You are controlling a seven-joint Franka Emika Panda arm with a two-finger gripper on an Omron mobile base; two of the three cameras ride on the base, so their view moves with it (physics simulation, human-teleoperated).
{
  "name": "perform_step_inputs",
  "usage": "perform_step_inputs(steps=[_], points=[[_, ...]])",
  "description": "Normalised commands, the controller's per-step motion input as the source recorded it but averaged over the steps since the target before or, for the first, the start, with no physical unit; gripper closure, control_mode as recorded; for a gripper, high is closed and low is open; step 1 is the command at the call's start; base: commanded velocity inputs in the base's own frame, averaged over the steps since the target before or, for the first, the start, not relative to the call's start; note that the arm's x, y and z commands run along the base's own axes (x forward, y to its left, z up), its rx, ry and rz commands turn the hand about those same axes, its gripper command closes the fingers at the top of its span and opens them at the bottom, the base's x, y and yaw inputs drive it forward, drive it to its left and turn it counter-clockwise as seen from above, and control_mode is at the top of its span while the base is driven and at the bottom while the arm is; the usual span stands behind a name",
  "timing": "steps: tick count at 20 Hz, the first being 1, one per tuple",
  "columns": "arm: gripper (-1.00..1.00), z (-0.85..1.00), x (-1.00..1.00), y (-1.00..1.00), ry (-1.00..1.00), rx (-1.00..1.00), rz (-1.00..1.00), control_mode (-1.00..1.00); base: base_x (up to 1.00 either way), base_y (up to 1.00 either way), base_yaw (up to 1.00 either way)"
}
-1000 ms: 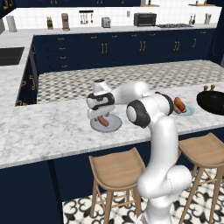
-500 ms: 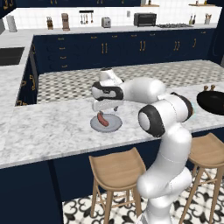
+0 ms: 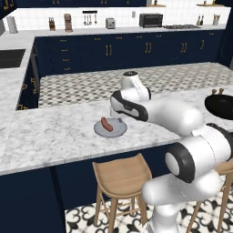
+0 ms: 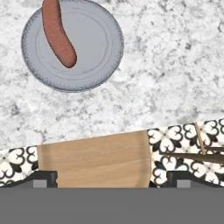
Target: Place one bun and one sausage from the bowl on each plate.
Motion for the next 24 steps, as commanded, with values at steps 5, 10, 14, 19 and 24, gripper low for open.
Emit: perform_step_inputs(steps=[5, 10, 14, 19, 24], points=[[-1.0, 0.43, -0.83, -0.17, 0.22, 0.0, -0.12, -1.0, 0.0, 0.0, 0.0], [-1.0, -0.12, -1.0, -0.08, 0.01, -0.01, 0.05, -1.0, 0.0, 0.0, 0.0], [-1.0, -0.2, -0.44, -0.42, 0.02, 0.0, 0.02, -1.0, 0.0, 0.0, 0.0], [-1.0, 0.0, -0.04, -0.07, 0.01, 0.0, 0.0, -1.0, 0.0, 0.0, 0.0], [-1.0, 0.0, -0.01, -0.05, 0.0, 0.0, -0.01, 1.0, -0.03, -0.47, -0.02]])
